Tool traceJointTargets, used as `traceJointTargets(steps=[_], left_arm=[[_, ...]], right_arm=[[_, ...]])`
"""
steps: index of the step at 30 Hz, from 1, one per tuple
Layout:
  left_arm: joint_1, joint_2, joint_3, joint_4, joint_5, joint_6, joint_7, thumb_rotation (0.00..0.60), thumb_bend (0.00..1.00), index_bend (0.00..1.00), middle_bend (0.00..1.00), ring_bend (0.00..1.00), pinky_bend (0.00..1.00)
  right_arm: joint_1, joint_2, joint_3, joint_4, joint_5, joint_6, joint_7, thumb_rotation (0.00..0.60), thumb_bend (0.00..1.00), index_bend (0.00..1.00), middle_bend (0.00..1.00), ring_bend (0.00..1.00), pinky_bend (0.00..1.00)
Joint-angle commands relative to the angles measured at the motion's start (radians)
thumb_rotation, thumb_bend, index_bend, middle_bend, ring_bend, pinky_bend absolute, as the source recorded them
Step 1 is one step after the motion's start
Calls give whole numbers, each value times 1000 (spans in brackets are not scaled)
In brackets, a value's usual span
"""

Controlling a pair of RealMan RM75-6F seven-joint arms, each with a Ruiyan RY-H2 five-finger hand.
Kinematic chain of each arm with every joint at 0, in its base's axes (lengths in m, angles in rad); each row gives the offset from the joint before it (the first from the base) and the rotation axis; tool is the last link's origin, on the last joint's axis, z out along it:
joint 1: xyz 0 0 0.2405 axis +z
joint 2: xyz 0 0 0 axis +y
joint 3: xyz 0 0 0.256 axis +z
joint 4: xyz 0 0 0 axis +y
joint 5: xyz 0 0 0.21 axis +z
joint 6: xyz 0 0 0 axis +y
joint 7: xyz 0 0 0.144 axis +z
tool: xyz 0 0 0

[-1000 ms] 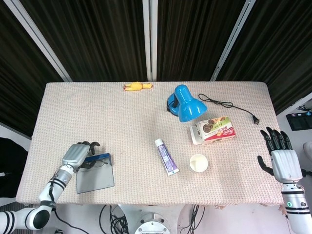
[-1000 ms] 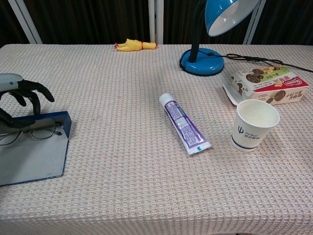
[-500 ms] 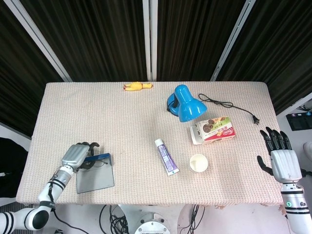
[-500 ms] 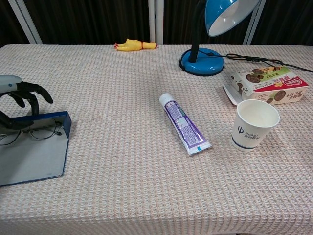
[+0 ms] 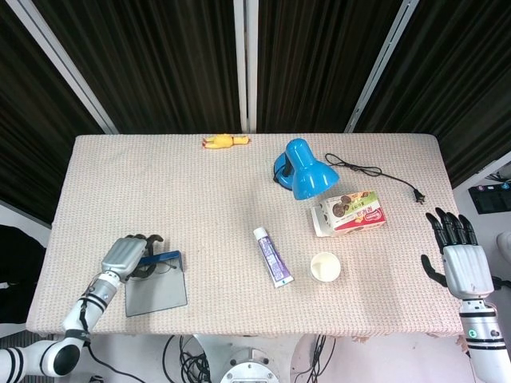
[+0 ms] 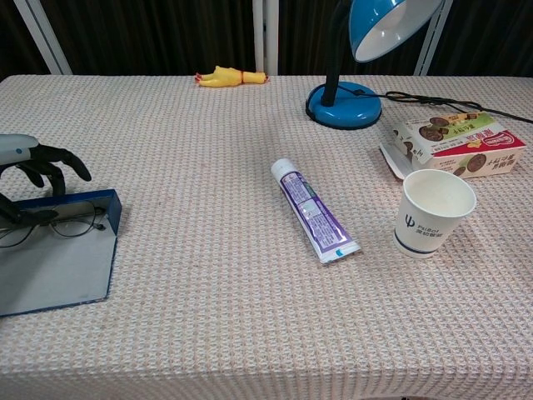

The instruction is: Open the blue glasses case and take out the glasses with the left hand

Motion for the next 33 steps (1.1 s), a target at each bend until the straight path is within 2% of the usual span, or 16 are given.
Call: traceJointTargets(steps=[1,23,33], left_arm=[[3,-3,-3,3,2,1,-4,600,369,238,448,234,265],[25,-12,-29,21,54,14,-41,600,372,272,515,276,266],[50,-67,-26,94,207,126,-23,600,372,277,536,291,266]], right_arm=[[1,-1,0,0,0,0,0,600,327,0,0,0,0],[6,-4,2,-3,4,-8,-11,600,327,0,0,0,0],[7,-6,2,4,6,-10,-7,600,327,0,0,0,0]])
